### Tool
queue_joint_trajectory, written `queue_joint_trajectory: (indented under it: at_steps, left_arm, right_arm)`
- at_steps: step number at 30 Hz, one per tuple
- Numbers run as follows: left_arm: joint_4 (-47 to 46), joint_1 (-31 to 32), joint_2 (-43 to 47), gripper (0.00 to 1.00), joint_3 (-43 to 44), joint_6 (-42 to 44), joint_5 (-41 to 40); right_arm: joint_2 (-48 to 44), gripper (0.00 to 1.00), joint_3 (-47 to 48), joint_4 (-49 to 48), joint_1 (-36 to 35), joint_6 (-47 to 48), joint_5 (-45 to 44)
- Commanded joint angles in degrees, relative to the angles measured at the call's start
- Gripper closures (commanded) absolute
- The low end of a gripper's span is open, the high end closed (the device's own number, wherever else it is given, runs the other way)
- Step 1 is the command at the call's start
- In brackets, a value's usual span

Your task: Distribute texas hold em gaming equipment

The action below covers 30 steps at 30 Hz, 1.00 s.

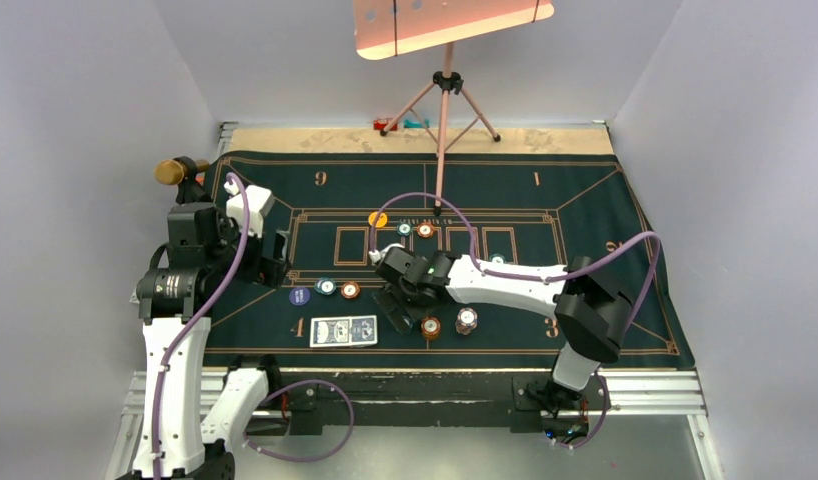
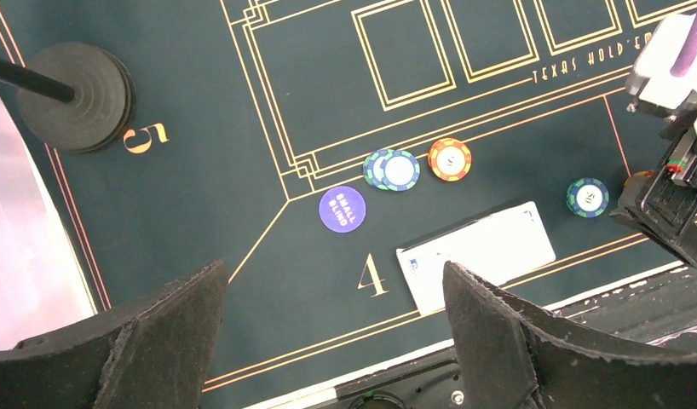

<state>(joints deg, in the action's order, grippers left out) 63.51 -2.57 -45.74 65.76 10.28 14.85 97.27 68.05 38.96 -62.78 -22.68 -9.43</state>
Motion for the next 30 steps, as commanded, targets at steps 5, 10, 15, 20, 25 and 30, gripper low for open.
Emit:
queue_joint_trajectory:
  at_steps: [5,10,15,20,25,30]
  left_arm:
    - [-0.7,-0.3,0.6,0.00,0.9,1.1,0.9]
    - [-0.4,-0.3,0.6,0.00,1.2,1.0,0.8]
    - [-0.5,-0.3,0.6,0.00,1.3,0.9,0.8]
    - [-0.2,-0.3,0.6,0.00,1.6,0.8,0.6]
    - [0.1,-0.3,0.7,0.00,1.7,1.2,0.1]
    - [0.0,-0.2,0.7,0.00,1.8,1.2,0.1]
  right_arm:
    - [0.3,0.07,-3.1,-1.6,-1.8,-2.3,-0.2]
    - [-0.7,0.11,-5.1,-1.8,-1.8,-2.0,-0.2]
    - [-1.1,0.16,-6.9,-2.3,-1.8,-1.8,0.1]
    - [-1.6,0.27,-7.3,-2.6,-1.8,-1.7,0.1]
    - [-1.9,0.41,-7.4,-2.7,-1.8,-1.8,0.3]
    - [-1.5,0.59,-7.4,-2.3,-1.8,-1.8,0.7]
